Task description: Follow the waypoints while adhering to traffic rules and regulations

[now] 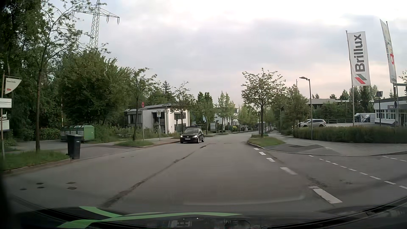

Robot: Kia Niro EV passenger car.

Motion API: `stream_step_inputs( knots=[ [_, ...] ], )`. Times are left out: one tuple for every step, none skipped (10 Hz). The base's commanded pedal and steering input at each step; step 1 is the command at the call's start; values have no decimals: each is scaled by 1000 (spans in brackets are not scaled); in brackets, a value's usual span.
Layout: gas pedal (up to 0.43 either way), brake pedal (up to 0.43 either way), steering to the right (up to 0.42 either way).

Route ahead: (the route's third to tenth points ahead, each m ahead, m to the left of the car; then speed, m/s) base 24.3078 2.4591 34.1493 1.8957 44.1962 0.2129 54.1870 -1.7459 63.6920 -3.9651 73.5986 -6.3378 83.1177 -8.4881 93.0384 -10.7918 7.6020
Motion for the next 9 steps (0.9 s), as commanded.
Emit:
stream_step_inputs(
  knots=[
    [28,0,14],
    [28,0,14],
    [28,0,14],
    [28,0,14],
    [28,0,14],
    [28,0,14],
    [28,0,13],
    [28,0,12],
    [28,0,12]
  ],
)
